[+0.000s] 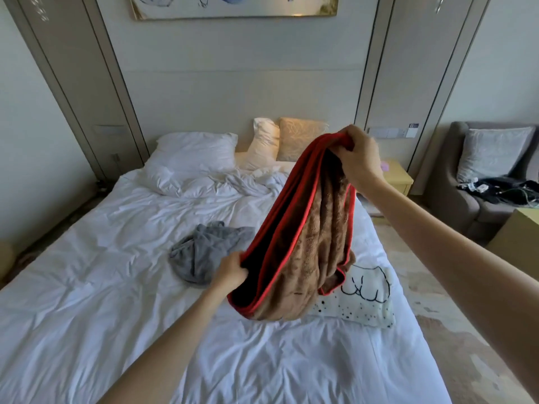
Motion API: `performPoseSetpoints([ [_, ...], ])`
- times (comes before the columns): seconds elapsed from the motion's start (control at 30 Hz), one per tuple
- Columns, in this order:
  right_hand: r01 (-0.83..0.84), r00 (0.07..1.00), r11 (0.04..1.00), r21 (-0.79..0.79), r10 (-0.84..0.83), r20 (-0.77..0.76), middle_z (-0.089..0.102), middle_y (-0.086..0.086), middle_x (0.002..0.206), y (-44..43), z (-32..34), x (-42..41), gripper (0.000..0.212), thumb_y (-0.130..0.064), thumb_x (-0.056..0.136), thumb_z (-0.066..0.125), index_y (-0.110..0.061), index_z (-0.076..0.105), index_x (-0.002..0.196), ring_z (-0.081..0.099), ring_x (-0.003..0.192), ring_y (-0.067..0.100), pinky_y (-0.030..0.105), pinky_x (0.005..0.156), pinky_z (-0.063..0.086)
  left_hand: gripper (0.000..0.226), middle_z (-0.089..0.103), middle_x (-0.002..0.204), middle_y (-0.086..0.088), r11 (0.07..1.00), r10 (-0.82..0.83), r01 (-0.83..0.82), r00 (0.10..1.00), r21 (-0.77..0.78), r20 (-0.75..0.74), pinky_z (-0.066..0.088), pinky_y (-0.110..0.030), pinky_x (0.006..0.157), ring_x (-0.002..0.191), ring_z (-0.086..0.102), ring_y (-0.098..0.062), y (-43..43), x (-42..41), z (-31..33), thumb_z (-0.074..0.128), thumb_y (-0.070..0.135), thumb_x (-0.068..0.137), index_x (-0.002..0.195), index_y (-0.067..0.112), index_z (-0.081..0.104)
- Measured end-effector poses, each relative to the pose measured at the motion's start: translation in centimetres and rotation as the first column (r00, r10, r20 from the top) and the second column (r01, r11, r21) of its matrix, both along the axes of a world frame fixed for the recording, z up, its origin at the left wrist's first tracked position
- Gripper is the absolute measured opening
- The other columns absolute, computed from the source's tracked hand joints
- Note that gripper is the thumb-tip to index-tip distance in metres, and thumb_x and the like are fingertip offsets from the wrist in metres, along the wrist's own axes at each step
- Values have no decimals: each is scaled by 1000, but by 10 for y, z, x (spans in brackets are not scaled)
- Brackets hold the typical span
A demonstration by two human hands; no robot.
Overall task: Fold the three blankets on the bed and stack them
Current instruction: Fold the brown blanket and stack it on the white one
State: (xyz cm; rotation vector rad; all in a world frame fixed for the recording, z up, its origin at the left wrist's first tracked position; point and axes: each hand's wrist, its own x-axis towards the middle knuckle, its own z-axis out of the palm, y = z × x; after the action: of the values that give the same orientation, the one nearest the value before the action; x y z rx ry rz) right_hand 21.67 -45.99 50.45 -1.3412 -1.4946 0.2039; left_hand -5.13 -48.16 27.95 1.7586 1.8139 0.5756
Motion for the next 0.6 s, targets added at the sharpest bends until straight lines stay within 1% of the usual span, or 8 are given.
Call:
performPoseSetpoints([
  [0.07, 86, 996, 996, 37, -85, -26, 66, 4, 92, 1, 13, 13, 13, -14, 86, 58, -13, 61, 99, 61, 89, 25, 41, 75, 51, 27, 71, 103, -13, 997, 67, -67, 998, 24, 9, 50, -35, 81, 100, 66, -31, 3, -21, 15, 54, 7, 83, 108, 9, 66],
  [0.13, 161, 986, 984, 71, -158, -48, 65, 6, 93, 2, 24, 25, 15, -13, 85, 56, -12, 59, 100, 60, 91, 28, 39, 74, 48, 23, 70, 92, -15, 987, 154, -155, 988, 48, 22, 50, -36, 71, 91, 68, -32, 7, -42, 44, 54, 2, 78, 98, 4, 66],
  [0.2, 202, 978, 975, 95, -196, -69, 61, 4, 89, 0, 32, 34, 14, -10, 85, 52, -11, 56, 99, 58, 89, 29, 34, 68, 42, 16, 68, 78, -11, 962, 253, -260, 964, 87, 83, 48, -29, 54, 71, 69, -29, 12, -60, 83, 54, 1, 76, 85, 9, 65],
  [0.27, 225, 971, 969, 101, -215, -100, 61, 7, 91, -2, 42, 42, 16, -9, 86, 49, -9, 53, 101, 57, 89, 30, 38, 70, 45, 11, 66, 70, -10, 932, 324, -349, 924, 100, 201, 48, -24, 39, 49, 65, -22, 14, -73, 128, 57, 6, 79, 75, 13, 64],
  [0.33, 230, 969, 966, 120, -216, -122, 62, 11, 95, -6, 55, 48, 16, -9, 87, 48, -7, 52, 102, 57, 91, 31, 41, 72, 47, 9, 69, 79, -15, 907, 367, -413, 871, 83, 326, 52, -25, 39, 53, 65, -22, 14, -82, 175, 67, 16, 84, 78, 10, 65],
  [0.4, 222, 970, 962, 157, -202, -137, 61, 10, 94, -11, 74, 55, 13, -9, 88, 48, -7, 52, 101, 57, 91, 31, 41, 73, 47, 21, 69, 80, -19, 889, 384, -456, 786, 34, 485, 51, -25, 36, 51, 65, -25, 11, -86, 220, 68, 23, 89, 90, 2, 63],
  [0.5, 218, 968, 951, 218, -182, -171, 59, 8, 93, -21, 108, 64, 10, -12, 90, 48, -9, 51, 99, 56, 94, 32, 42, 74, 46, 19, 65, 52, -11, 915, 327, -399, 642, -62, 694, 45, -20, 30, 32, 59, -16, -5, -84, 286, 56, 25, 99, 97, 6, 53],
  [0.6, 223, 966, 928, 300, -169, -195, 56, 7, 92, -36, 147, 68, 7, -16, 92, 47, -12, 49, 98, 55, 95, 32, 47, 79, 47, 9, 67, 52, -11, 919, 172, -390, 531, 60, 830, 52, -23, 36, 35, 62, -15, -23, -83, 354, 48, 13, 102, 109, 8, 47],
])
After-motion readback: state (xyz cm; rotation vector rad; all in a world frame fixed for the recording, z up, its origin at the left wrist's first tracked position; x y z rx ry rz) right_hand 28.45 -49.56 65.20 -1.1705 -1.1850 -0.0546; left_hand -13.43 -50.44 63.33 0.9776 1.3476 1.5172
